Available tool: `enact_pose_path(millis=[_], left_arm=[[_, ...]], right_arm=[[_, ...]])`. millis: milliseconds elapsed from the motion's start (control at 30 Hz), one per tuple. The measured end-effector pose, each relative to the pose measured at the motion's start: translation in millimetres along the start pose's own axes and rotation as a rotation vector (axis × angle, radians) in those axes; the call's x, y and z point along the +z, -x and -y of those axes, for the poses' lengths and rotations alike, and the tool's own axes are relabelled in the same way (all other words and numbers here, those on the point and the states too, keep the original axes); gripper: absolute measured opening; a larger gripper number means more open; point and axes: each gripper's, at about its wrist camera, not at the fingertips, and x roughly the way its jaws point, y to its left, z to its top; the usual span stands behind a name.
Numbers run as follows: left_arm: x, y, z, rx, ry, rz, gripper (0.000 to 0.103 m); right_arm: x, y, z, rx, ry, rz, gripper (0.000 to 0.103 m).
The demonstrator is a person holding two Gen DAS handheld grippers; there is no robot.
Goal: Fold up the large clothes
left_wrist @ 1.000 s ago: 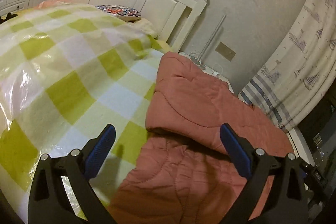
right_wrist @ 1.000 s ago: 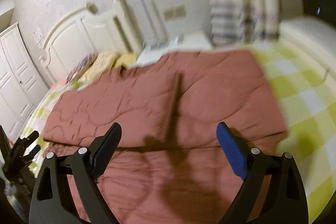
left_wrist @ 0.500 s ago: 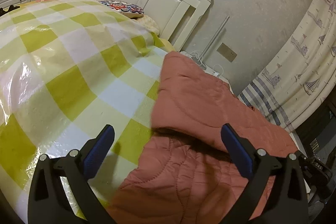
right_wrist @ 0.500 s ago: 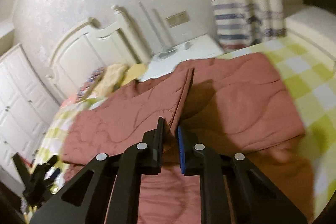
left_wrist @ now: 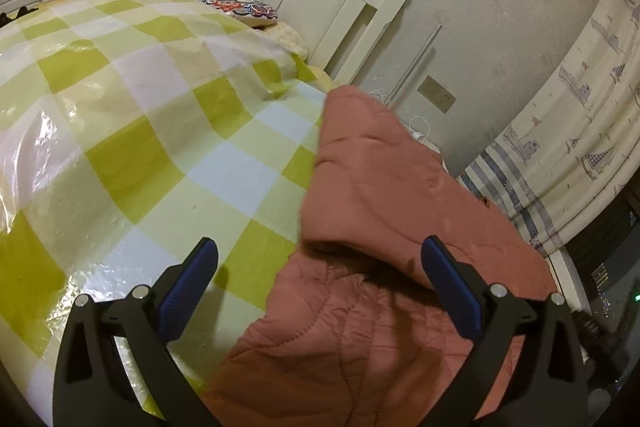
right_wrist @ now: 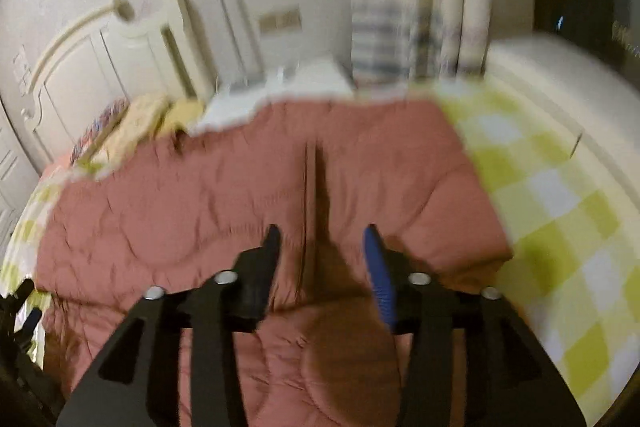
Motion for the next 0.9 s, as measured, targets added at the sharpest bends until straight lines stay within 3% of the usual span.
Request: enact_pose_path(millis=[133, 233, 300, 367, 467, 600, 733, 867, 900], left_arm=[[1, 0, -1, -0.001, -0.001, -0.002, 0.101], [1, -1, -1, -0.004, 0.005, -0.002, 0.101], [1, -1, -1, -0.006, 0.008, 0.0, 0.101], [1, 0, -2, -0.009, 0.013, 0.004, 0.101], [5, 10, -4, -0.011, 0.034, 0.038, 0.1], [27, 32, 14, -0.129, 0.042, 0.063, 0.1], [50, 0, 45, -0.254, -0.001, -0.076, 0.101], [34, -72, 41, -0.166, -0.02, -0.262, 0.1], [31, -73, 42, -0.166, -0.066, -0.228, 0.1]], right_arm=[[5, 6, -59, 0.018, 0.224, 0.061, 0.06], [-3, -10, -93, 0.033, 0.358, 0.027, 0.064], [-13, -33, -102, -0.006, 0.424, -0.053, 0.064], [-24, -52, -94, -0.057, 0.432, -0.11, 0.074], [-19, -55, -66, -0.007, 0.302, -0.127, 0.079], [-24, -53, -63, 0.03, 0.279, -0.134, 0.08], [-25, -54, -66, 0.029, 0.287, -0.131, 0.08], [-23, -55, -64, 0.042, 0.281, -0.131, 0.08], [-23, -55, -65, 0.046, 0.288, -0.132, 0.08]])
